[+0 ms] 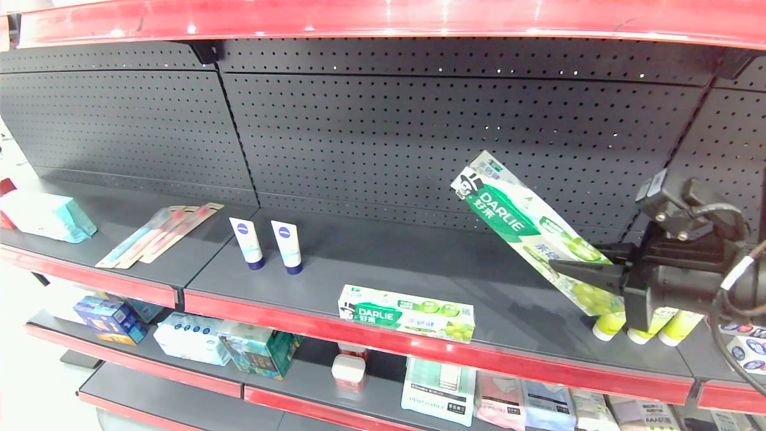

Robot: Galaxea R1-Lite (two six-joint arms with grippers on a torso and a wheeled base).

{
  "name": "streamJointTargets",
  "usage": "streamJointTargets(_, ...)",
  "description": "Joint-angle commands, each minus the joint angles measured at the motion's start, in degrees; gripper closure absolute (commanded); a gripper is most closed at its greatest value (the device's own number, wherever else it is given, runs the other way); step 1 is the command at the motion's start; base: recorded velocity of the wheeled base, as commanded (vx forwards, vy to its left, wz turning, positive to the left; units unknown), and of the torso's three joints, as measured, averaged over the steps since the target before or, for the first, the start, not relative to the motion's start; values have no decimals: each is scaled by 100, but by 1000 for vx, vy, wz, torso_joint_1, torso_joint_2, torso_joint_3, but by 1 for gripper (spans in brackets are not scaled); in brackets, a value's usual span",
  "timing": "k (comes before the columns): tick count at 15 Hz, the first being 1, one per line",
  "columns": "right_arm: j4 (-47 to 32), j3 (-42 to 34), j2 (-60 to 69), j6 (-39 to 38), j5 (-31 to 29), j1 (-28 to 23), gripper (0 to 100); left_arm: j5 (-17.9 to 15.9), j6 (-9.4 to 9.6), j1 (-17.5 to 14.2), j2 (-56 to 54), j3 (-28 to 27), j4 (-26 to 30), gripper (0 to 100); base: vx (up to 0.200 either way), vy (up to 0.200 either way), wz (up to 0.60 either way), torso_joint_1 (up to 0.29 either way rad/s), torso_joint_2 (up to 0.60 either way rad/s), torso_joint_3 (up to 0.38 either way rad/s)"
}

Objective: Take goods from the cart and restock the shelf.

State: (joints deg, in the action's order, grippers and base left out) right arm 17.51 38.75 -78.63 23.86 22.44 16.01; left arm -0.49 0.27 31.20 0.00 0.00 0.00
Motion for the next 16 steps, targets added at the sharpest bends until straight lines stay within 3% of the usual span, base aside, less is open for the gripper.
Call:
streamJointTargets(1,332,370,-952,66,340,-89,100,-4,0,1,0,0,0,0,0,0,0,0,0,0)
streamJointTargets(6,473,669,-1858,954,929,-493,100,-4,0,1,0,0,0,0,0,0,0,0,0,0)
streamJointTargets(13,482,1099,-2622,963,1157,-607,100,-4,0,1,0,0,0,0,0,0,0,0,0,0)
streamJointTargets(16,482,1345,-2921,1033,1825,-555,100,-4,0,1,0,0,0,0,0,0,0,0,0,0)
